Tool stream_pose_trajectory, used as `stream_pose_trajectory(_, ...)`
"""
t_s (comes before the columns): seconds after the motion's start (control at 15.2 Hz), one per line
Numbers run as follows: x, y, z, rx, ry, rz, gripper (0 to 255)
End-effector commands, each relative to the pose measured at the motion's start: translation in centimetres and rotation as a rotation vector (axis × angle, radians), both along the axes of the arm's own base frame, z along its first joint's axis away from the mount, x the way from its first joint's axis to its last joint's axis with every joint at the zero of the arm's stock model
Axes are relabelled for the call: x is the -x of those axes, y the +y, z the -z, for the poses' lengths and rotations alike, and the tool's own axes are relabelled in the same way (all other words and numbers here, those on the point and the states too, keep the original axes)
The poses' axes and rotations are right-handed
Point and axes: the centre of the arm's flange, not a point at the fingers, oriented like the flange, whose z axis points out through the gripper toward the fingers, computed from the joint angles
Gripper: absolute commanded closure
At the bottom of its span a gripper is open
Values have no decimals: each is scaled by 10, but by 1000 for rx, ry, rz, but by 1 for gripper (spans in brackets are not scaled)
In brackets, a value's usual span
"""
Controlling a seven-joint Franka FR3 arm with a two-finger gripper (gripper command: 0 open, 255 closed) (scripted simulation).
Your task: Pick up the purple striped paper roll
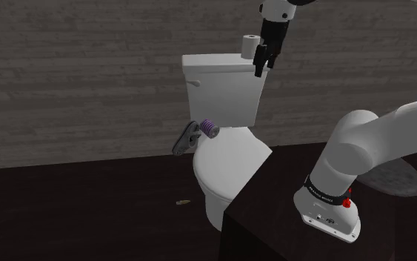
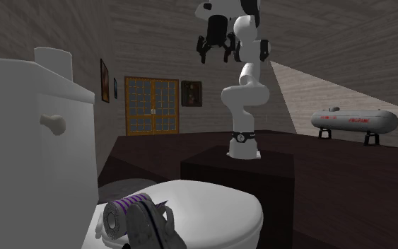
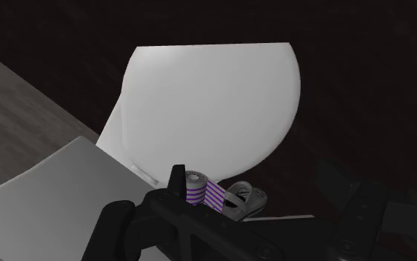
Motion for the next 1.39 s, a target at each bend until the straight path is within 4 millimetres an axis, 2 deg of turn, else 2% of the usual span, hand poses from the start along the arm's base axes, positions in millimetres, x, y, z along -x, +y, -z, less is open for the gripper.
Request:
stream_pose_trajectory(0.0, 0, 0, 0, 0, 0, 0, 0)
stream_pose_trajectory(0.66, -98, 49, 99, 141, 61, 86, 0)
stream_pose_trajectory(1.32, -192, 75, 209, 282, 123, 173, 0)
